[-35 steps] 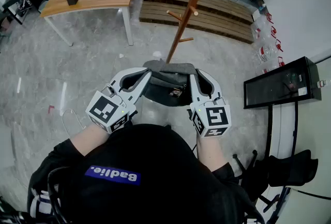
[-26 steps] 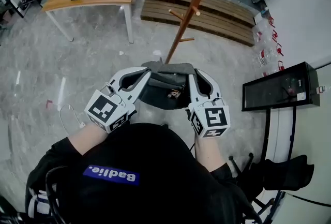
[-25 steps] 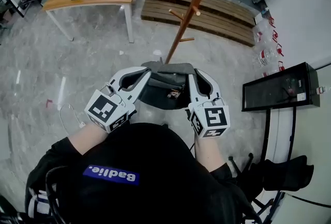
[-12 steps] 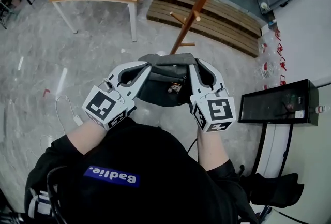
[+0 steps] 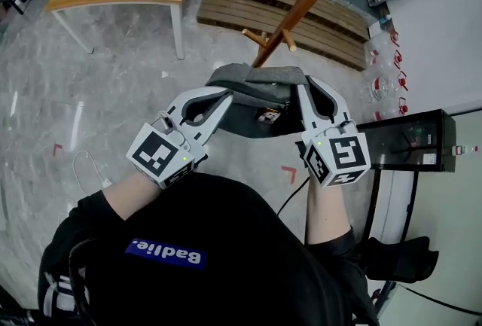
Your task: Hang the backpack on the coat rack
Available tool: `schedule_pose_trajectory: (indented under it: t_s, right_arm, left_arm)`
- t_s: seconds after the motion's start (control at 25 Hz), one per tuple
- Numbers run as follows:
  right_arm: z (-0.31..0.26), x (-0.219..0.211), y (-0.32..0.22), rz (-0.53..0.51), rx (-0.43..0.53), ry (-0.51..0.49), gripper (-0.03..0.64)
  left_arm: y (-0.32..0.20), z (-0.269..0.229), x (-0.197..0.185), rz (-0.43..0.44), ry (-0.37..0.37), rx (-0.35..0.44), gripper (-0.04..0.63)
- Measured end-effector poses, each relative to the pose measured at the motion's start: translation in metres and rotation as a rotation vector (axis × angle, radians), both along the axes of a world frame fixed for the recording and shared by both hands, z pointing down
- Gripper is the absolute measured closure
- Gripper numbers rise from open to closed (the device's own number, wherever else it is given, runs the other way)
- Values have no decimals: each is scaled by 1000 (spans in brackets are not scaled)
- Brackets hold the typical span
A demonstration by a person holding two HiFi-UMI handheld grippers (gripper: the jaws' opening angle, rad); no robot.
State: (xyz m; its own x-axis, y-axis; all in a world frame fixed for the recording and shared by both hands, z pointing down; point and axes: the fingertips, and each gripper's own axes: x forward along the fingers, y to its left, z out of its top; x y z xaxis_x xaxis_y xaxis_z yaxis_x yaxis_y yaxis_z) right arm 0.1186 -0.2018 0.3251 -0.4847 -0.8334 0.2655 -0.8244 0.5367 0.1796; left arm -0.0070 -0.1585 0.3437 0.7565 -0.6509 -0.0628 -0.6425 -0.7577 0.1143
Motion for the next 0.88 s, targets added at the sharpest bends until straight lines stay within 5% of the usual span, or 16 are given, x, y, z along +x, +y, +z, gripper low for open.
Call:
schedule_pose_trajectory:
  t_s: [0.2, 0.88]
  right_arm:
    - [-2, 7, -33, 30, -21, 36, 580]
    - [10, 30, -86, -193, -188, 77, 580]
  left_arm:
    - [-31, -3, 4, 89, 20, 15, 588]
    - [-61, 14, 45, -5, 8, -22, 588]
